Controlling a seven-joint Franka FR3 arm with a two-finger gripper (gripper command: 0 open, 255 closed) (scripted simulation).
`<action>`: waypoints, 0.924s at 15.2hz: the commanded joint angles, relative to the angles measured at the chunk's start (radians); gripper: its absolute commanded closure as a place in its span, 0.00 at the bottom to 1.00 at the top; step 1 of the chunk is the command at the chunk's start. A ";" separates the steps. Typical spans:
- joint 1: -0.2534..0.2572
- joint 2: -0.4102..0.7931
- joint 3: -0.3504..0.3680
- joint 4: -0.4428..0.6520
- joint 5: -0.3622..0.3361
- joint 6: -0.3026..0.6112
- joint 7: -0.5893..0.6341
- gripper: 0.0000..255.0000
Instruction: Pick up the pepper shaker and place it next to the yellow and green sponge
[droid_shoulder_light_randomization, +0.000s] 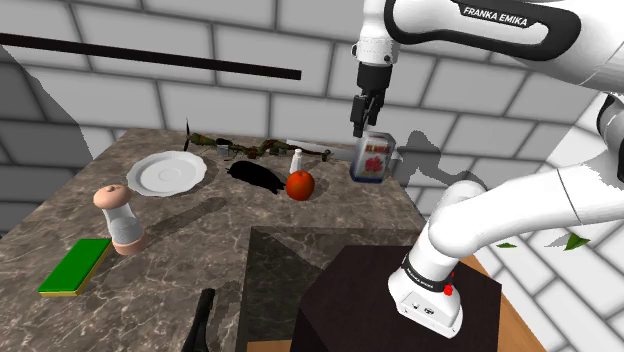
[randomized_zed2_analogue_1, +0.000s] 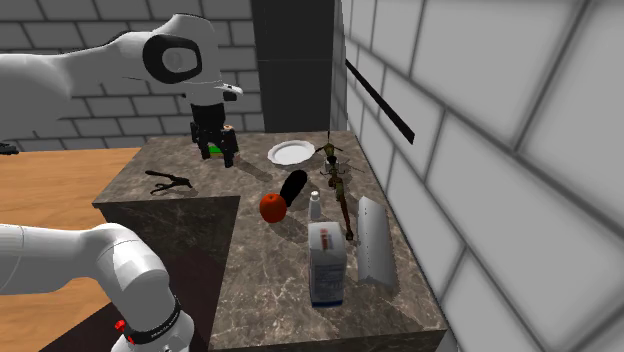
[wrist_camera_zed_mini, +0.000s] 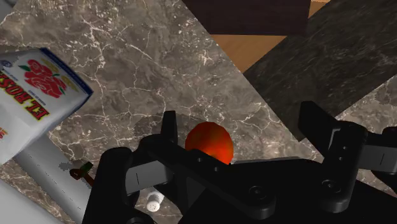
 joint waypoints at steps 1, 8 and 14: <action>0.000 0.000 0.000 0.000 0.000 0.000 0.000 0.00; -0.037 0.171 -0.005 -0.037 -0.023 0.230 0.040 0.00; -0.069 0.352 -0.011 -0.014 -0.047 0.408 0.078 0.00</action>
